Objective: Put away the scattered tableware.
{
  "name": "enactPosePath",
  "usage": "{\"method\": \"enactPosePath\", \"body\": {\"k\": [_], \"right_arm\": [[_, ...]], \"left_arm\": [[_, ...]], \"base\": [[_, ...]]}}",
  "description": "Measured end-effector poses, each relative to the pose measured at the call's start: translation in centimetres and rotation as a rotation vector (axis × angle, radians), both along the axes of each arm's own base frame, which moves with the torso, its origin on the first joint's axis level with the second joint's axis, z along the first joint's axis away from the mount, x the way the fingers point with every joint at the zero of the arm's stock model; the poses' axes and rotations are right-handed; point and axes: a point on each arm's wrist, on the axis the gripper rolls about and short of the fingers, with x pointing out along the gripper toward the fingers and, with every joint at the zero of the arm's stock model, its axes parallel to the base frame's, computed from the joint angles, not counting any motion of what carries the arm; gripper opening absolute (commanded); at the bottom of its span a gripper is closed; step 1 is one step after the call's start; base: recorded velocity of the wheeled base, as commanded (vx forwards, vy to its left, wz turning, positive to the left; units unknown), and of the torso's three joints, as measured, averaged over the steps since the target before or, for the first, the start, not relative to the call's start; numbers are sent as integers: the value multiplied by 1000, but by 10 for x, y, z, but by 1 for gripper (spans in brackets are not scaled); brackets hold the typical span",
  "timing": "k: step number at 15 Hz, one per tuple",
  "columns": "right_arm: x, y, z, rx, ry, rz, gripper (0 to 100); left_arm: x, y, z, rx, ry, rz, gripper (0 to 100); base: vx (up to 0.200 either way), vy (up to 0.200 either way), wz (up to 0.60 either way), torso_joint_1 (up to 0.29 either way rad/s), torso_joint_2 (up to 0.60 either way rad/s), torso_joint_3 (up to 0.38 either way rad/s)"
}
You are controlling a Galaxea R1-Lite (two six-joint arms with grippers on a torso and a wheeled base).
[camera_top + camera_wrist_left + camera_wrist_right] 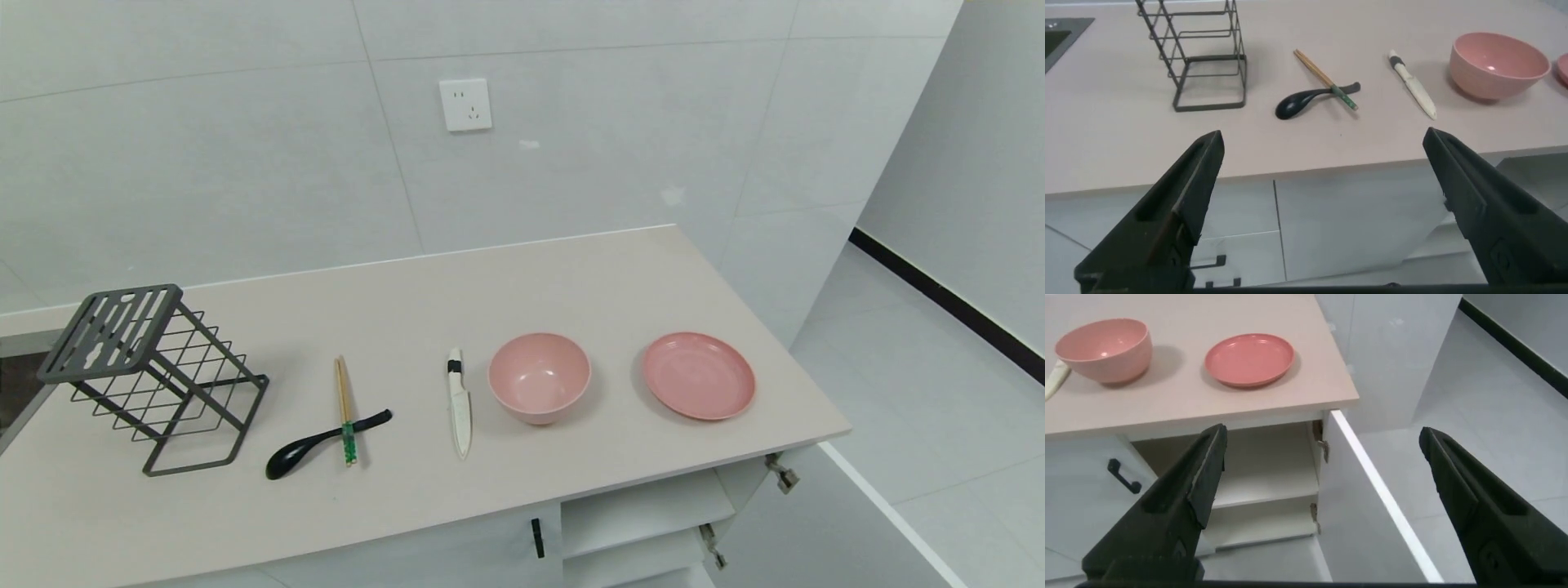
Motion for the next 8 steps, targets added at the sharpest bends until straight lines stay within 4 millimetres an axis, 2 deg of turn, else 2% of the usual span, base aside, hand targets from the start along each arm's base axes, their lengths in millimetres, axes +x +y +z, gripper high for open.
{"method": "enactPosePath", "body": {"k": [2, 7, 8], "right_arm": [[0, 0, 0, 0, 0, 0, 100], [0, 0, 0, 2, 1, -3, 100], [0, 0, 0, 3, 0, -1, 100]], "left_arm": [[0, 0, 0, 0, 0, -2, 100], [0, 0, 0, 0, 0, -2, 100], [0, 0, 0, 0, -1, -1, 100]], "base": [[0, 0, 0, 0, 0, 0], [200, 0, 0, 4, 1, 0], [0, 0, 0, 0, 0, 0]]}}
